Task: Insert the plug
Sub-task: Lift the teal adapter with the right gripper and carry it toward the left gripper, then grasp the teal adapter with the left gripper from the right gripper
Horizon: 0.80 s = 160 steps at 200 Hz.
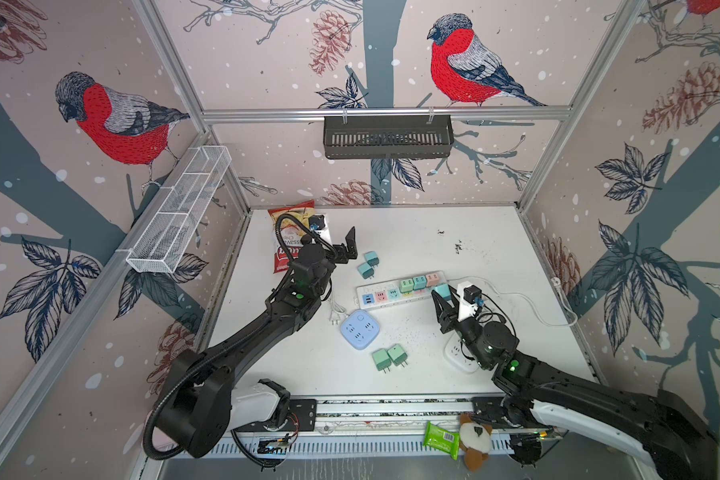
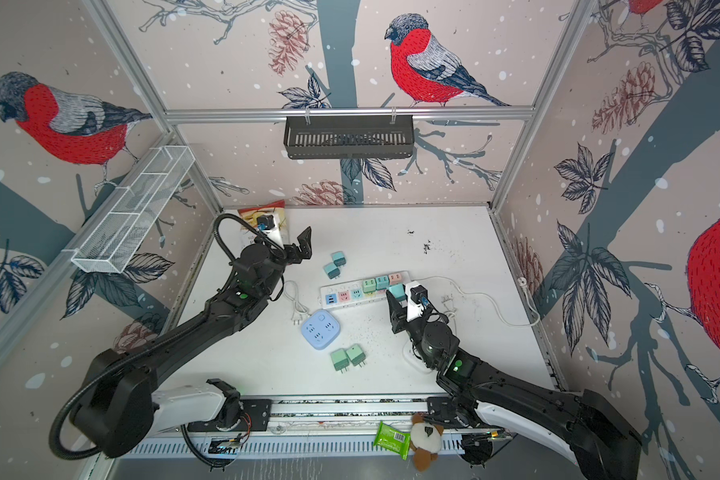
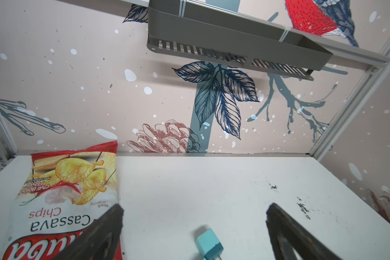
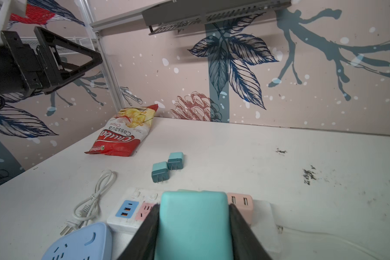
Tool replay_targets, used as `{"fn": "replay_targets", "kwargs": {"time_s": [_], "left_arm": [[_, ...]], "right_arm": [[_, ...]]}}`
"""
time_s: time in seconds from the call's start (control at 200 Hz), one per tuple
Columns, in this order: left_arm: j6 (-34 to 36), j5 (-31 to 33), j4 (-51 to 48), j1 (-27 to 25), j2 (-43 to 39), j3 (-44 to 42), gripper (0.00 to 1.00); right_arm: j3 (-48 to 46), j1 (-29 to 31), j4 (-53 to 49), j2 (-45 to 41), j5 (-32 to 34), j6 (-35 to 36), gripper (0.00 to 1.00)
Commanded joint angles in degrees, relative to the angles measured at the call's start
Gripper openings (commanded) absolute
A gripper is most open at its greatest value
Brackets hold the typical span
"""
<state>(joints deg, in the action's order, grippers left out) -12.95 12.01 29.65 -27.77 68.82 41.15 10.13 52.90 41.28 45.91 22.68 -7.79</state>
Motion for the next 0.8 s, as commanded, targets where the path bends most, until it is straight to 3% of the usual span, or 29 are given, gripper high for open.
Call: {"fn": "replay_targets", "kwargs": {"time_s": [0.0, 0.165, 0.365, 0.58, 0.661, 0.796], "left_arm": [[-5.5, -9.0, -2.1, 0.8, -5.3, -3.7, 0.97], [-6.6, -20.2, -4.6, 1.7, -15.3, -9.2, 0.93], [-6.5, -32.8, -12.8, 1.3, -25.7, -13.0, 0.87], [-8.3, -39.3, -1.7, -0.5, -32.9, -21.2, 0.84], [-9.4, -41.4, -2.5, -1.3, -33.7, -20.2, 0.84], [-10.0, -41.6, -3.8, -2.5, -33.0, -18.8, 0.82]], "right_arm": [[2.2, -0.2, 7.6, 2.5, -7.2, 7.7, 0.04], [4.2, -0.3, 13.1, 7.3, -10.1, 12.0, 0.03], [5.0, 0.2, 12.3, 7.8, -14.6, 19.7, 0.03], [10.6, -0.9, 9.8, 7.9, -19.3, 28.8, 0.02], [11.4, -3.0, 8.4, 8.0, -24.3, 30.1, 0.01], [7.3, -3.5, 14.9, 9.5, -24.4, 32.0, 0.01]]}}
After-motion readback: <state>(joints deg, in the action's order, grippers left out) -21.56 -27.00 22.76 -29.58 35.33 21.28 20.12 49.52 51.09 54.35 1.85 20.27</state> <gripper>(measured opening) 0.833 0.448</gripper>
